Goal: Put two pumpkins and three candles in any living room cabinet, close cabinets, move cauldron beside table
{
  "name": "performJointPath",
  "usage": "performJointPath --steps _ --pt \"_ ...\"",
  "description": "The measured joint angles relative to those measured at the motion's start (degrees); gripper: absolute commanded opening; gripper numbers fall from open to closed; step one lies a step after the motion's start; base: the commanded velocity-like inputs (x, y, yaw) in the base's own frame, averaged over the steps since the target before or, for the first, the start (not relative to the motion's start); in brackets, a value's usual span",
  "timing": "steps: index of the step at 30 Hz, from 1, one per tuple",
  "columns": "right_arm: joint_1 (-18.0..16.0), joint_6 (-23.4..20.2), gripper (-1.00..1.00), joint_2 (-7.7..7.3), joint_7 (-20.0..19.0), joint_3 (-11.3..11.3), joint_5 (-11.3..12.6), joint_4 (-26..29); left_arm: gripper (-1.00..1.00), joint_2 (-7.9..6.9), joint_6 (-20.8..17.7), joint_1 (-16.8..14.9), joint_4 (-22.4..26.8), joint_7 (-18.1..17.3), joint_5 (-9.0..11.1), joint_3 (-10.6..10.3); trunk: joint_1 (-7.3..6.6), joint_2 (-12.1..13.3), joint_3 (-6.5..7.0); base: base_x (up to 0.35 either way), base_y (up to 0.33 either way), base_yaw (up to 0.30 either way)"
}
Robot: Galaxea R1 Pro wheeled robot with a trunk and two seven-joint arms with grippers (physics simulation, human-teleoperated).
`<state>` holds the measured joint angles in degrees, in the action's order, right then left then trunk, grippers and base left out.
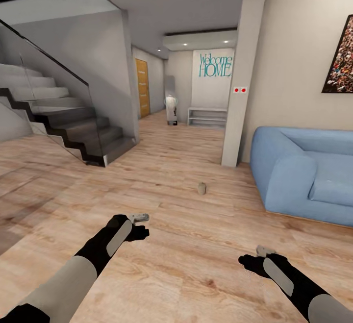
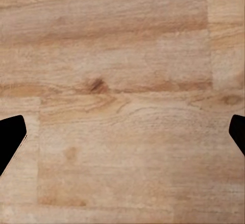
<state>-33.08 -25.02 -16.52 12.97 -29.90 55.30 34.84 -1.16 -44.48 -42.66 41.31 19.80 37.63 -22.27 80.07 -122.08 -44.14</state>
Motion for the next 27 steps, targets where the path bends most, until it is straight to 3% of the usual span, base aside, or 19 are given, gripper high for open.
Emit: performJointPath --steps 14,18,20,21,22,24,25,26,27 --pt "0.00 0.09 1.00 0.00 0.18 -0.08 -0.07 0.00 1.00 -0.09 0.00 0.00 0.29 -0.04 0.00 0.00 0.00 0.00 0.00 0.336 0.000 0.000" --pt "0.00 0.02 1.00 0.07 0.33 -0.06 -0.15 -0.02 1.00 -0.38 -0.16 0.23 2.33 -0.14 0.08 0.02 0.00 0.00 0.00 0.326 0.000 0.000" --pt "0.00 -0.04 1.00 0.08 0.40 -0.04 -0.20 -0.19 1.00 -0.52 -0.87 1.88 6.49 -0.28 0.14 0.10 0.00 0.00 0.00 0.315 0.000 0.000" --pt "0.00 -0.06 1.00 0.10 0.46 -0.03 -0.22 -0.52 1.00 -0.69 -3.13 4.06 12.21 -0.35 0.21 0.23 0.00 0.00 0.00 0.317 0.000 0.000" --pt "0.00 -0.07 1.00 0.12 0.51 -0.03 -0.21 -0.68 1.00 -0.84 -4.43 4.96 14.72 -0.33 0.09 0.31 0.00 0.00 0.00 0.320 0.000 0.000" --pt "0.00 -0.08 1.00 0.15 0.63 -0.05 -0.19 -1.24 1.00 -2.21 -9.03 8.58 25.01 -0.13 0.02 1.15 0.00 -0.01 0.00 0.323 0.000 0.000" --pt "0.00 -0.08 1.00 0.16 0.65 -0.05 -0.19 -1.33 1.00 -2.61 -9.71 9.44 27.49 -0.09 0.00 1.52 0.00 0.00 0.00 0.325 0.000 0.000" --pt "0.00 -0.08 1.00 0.22 0.76 -0.06 -0.18 -1.49 1.00 -3.65 -10.96 11.75 33.60 0.01 -0.02 2.77 0.00 -0.01 0.00 0.325 0.000 0.000" --pt "0.00 -0.08 1.00 0.25 0.84 -0.06 -0.18 -1.55 1.00 -3.95 -11.28 12.57 35.55 0.02 0.00 3.28 0.00 0.00 0.00 0.326 0.000 0.000"
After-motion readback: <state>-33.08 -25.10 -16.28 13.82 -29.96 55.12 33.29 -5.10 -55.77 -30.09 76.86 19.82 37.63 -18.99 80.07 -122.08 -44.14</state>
